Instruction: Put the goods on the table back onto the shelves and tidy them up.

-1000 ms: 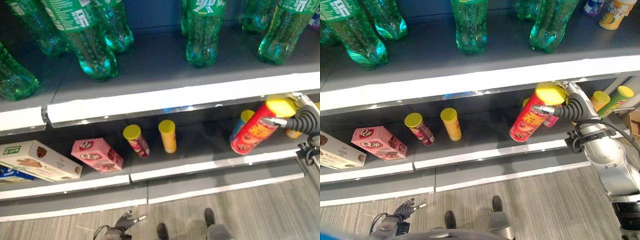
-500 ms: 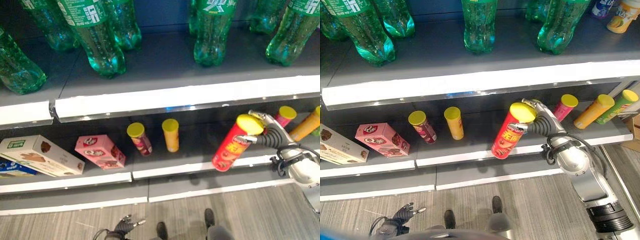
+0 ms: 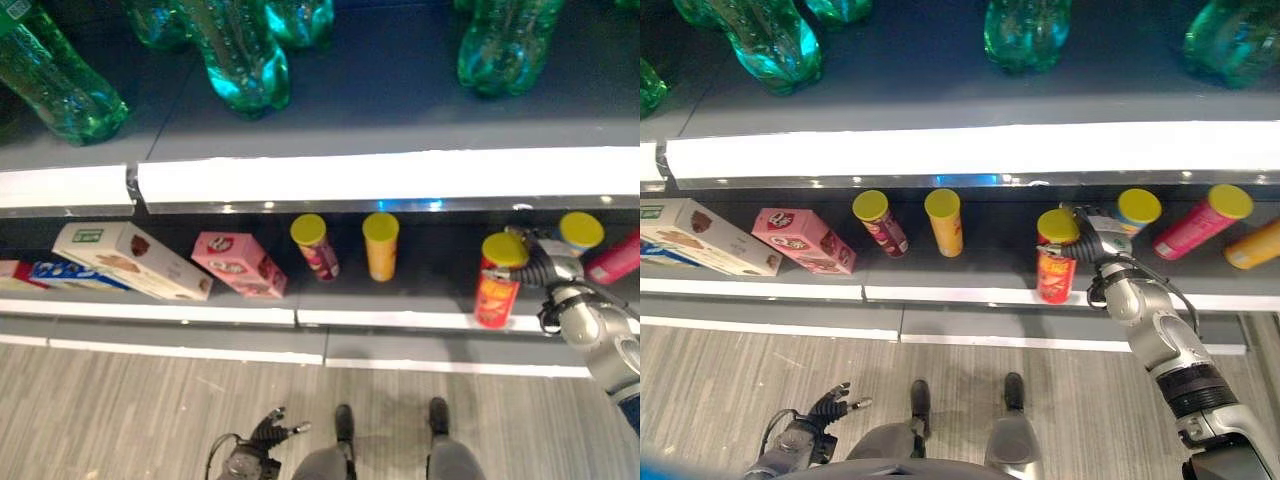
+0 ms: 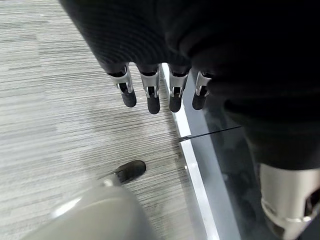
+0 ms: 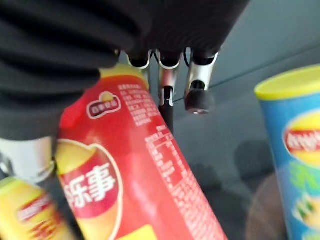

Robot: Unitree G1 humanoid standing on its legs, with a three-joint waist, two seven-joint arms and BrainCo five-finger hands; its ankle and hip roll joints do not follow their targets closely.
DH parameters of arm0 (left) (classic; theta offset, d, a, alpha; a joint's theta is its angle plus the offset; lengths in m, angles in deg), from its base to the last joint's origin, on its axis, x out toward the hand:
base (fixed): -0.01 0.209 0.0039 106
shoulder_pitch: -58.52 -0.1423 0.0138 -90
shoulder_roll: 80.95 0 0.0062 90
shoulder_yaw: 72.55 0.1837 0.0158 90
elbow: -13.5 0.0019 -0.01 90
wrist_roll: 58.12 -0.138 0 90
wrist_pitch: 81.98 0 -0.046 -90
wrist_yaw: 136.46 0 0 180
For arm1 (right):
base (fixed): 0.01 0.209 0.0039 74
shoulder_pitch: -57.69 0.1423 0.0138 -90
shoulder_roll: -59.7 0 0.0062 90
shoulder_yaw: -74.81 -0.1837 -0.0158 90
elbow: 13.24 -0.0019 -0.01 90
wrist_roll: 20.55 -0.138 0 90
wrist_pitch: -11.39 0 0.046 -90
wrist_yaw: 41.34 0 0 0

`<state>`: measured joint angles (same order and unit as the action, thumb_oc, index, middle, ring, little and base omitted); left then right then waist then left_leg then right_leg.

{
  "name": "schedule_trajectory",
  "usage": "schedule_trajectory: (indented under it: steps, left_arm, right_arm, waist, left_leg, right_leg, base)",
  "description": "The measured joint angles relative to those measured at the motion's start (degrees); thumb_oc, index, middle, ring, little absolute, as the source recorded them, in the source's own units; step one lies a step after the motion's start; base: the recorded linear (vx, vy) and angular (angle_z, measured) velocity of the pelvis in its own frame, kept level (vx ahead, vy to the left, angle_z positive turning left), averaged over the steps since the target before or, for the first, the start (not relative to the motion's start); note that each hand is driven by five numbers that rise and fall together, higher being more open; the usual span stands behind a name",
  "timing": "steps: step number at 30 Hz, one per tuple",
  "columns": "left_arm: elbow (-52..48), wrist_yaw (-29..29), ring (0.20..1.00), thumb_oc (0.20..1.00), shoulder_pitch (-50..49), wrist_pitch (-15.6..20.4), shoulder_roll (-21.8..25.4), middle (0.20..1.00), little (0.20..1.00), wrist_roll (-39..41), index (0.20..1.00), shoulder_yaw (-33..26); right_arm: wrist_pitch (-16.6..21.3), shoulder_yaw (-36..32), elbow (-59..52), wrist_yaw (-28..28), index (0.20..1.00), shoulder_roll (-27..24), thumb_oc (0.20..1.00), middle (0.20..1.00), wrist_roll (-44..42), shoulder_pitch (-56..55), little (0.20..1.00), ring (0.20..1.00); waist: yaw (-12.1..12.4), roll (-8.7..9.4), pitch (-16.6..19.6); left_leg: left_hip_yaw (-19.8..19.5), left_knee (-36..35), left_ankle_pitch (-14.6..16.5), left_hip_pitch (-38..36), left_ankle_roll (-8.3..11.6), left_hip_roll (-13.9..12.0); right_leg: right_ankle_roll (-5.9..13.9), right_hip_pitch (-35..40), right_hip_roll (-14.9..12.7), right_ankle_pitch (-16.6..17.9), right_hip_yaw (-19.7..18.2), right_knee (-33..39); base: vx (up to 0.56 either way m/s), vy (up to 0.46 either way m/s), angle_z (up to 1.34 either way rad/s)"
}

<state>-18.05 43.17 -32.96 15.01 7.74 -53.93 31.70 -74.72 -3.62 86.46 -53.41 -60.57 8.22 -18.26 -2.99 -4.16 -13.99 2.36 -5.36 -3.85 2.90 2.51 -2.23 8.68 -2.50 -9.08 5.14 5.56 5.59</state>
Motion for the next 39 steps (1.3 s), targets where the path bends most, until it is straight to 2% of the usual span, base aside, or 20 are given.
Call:
schedule_trajectory:
  steps: [2,3,4,5,8,11,13,15,17,22,32,39]
  left_arm:
    - [-0.1,0.0,1.000,1.000,0.2,0.0,0.0,1.000,1.000,0.0,1.000,-0.1]
    - [-0.9,-0.1,1.000,1.000,0.0,-0.1,0.1,1.000,1.000,0.0,1.000,0.2]
    - [-2.8,-0.7,1.000,1.000,0.8,0.1,0.8,1.000,1.000,-0.1,1.000,4.9]
    - [-3.2,-0.4,1.000,1.000,2.1,0.2,0.7,1.000,1.000,-0.4,1.000,6.9]
    - [-4.2,-0.8,1.000,1.000,3.2,1.2,0.2,1.000,1.000,-0.4,1.000,5.9]
    - [-4.7,-1.3,1.000,1.000,2.6,1.3,0.5,1.000,1.000,-0.4,1.000,5.6]
    - [-4.7,-1.4,1.000,1.000,4.1,1.6,0.2,1.000,1.000,-0.4,1.000,7.6]
    - [-4.8,-1.8,1.000,1.000,4.4,1.9,-0.1,1.000,1.000,-0.4,1.000,7.4]
    - [-4.7,-1.9,1.000,1.000,3.7,1.8,0.1,1.000,1.000,-0.3,1.000,7.3]
    - [-4.8,-2.0,1.000,1.000,3.6,1.8,0.1,1.000,1.000,-0.4,1.000,7.3]
    - [-4.8,-3.0,1.000,1.000,3.5,1.9,0.1,1.000,1.000,-0.4,1.000,7.3]
    - [-4.8,-3.3,1.000,1.000,3.5,1.9,0.1,1.000,1.000,-0.5,1.000,7.3]
  right_arm:
    - [0.1,0.0,-0.1,-0.1,0.200,0.0,0.200,0.200,0.0,0.2,0.200,0.200]
    - [0.1,0.3,0.6,-0.7,0.200,0.1,0.200,0.200,0.7,0.9,0.200,0.200]
    - [0.1,1.6,6.0,-4.3,0.200,0.3,0.200,0.200,3.3,4.4,0.200,0.200]
    - [-1.0,2.0,9.7,-5.9,0.200,0.4,0.200,0.200,4.9,6.9,0.200,0.200]
    - [-2.3,1.9,10.1,-8.9,0.200,0.1,0.200,0.200,6.9,8.8,0.200,0.200]
    - [-2.6,2.3,10.0,-10.9,0.200,0.3,0.200,0.200,7.3,10.2,0.200,0.200]
    - [-3.4,2.4,13.7,-13.3,0.200,0.4,0.200,0.200,7.3,14.0,0.200,0.200]
    - [-4.2,2.8,14.2,-14.4,0.200,0.7,0.200,0.200,7.3,14.7,0.200,0.200]
    - [-4.1,3.0,14.2,-15.3,0.200,1.1,0.200,0.200,7.3,14.8,0.200,0.200]
    - [-4.7,2.6,14.2,-17.6,0.200,1.6,0.200,0.200,7.3,15.0,0.200,0.200]
    - [-4.9,2.2,14.2,-17.7,0.200,3.5,0.200,0.200,7.3,14.0,0.200,0.200]
    - [-4.8,0.9,13.9,-19.4,0.200,4.3,0.200,0.200,7.2,12.1,0.200,0.200]
  waist:
    - [0.1,0.07,0.0]
    - [0.9,-0.63,-0.3]
    - [-0.1,-0.99,-0.5]
    - [0.0,-2.00,-0.9]
    - [0.6,-4.15,-1.4]
    - [1.4,-5.20,-1.6]
    - [1.3,-6.99,-2.2]
    - [2.6,-8.59,-2.6]
    - [3.3,-8.63,-2.7]
    - [3.1,-8.28,-3.0]
    - [2.9,-7.38,-3.6]
    - [1.8,-7.09,-3.8]
  left_leg:
    - [-0.1,0.0,0.0,0.1,0.00,0.3]
    - [-0.1,0.0,-0.1,0.4,0.05,0.5]
    - [-1.5,0.0,-0.2,0.1,0.10,1.0]
    - [-1.7,-0.3,-0.3,0.2,-0.03,1.4]
    - [-2.1,-0.3,-0.2,1.0,-0.01,1.8]
    - [-2.2,-0.2,-0.4,1.6,-0.18,2.1]
    - [-3.0,0.0,-0.8,2.5,-0.60,2.6]
    - [-3.5,0.0,-0.9,2.9,-0.73,2.8]
    - [-3.5,0.0,-0.9,3.0,-0.72,3.0]
    - [-4.4,0.0,-0.9,3.4,-0.72,3.3]
    - [-4.6,0.0,-0.9,3.6,-0.73,3.4]
    - [-4.6,0.0,-1.0,3.6,-0.74,3.5]
  right_leg:
    - [0.04,0.0,-0.2,-0.1,0.1,0.0]
    - [0.29,0.3,-0.6,-0.3,0.4,0.0]
    - [0.63,0.7,-1.0,-0.5,1.2,0.0]
    - [0.70,1.0,-1.4,-0.6,1.9,0.0]
    - [1.07,0.5,-1.9,-0.8,2.3,0.0]
    - [1.13,0.2,-2.1,-0.8,2.5,0.0]
    - [1.32,-0.3,-2.6,-0.6,3.4,0.0]
    - [1.37,-0.4,-2.8,-0.7,4.1,0.0]
    - [1.48,-0.4,-2.9,-0.8,4.3,0.0]
    - [1.65,-0.4,-3.1,-0.9,5.0,0.0]
    - [1.65,-0.4,-3.3,-0.9,5.2,0.0]
    - [1.67,-0.4,-3.5,-0.9,5.2,0.0]
  base:
    - [0.03,0.020,0.07]
    - [0.02,0.047,0.18]
    - [-0.01,0.027,0.33]
    - [0.00,0.027,0.32]
    - [-0.01,0.010,0.12]
    - [-0.03,0.039,0.04]
    - [0.00,0.010,0.22]
    - [-0.01,0.021,0.20]
    - [-0.01,0.019,0.05]
    - [0.01,0.009,0.08]
    - [0.00,0.000,0.00]
    - [0.00,0.000,0.00]
